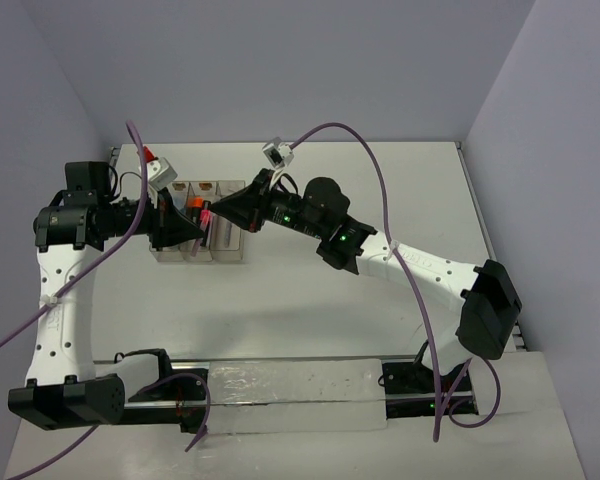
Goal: Sort the stationery into containers
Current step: Close the pen cap on the pen.
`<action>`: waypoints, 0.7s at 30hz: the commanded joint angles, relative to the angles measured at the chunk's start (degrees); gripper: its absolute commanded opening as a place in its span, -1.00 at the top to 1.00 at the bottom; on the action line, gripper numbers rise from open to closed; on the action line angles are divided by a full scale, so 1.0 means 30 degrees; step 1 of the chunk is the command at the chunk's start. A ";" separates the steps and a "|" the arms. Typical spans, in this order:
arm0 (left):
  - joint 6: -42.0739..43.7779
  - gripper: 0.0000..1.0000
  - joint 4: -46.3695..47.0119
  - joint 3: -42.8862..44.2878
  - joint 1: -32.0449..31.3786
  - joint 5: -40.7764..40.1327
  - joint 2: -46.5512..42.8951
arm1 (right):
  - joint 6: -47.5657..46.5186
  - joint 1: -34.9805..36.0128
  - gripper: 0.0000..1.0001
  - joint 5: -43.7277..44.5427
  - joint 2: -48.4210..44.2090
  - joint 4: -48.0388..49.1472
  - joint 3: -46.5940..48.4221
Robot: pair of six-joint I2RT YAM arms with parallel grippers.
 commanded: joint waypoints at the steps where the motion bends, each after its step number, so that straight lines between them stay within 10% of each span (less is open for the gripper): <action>1: -0.0097 1.00 0.0691 -0.0165 -0.0051 0.0238 -0.0042 | 0.0041 0.0171 1.00 -0.0050 -0.0342 0.1249 0.0331; 21: -0.0129 1.00 0.0703 0.0054 -0.0168 0.0329 -0.0051 | 0.0392 0.0171 1.00 -0.0050 0.0379 0.1142 0.0663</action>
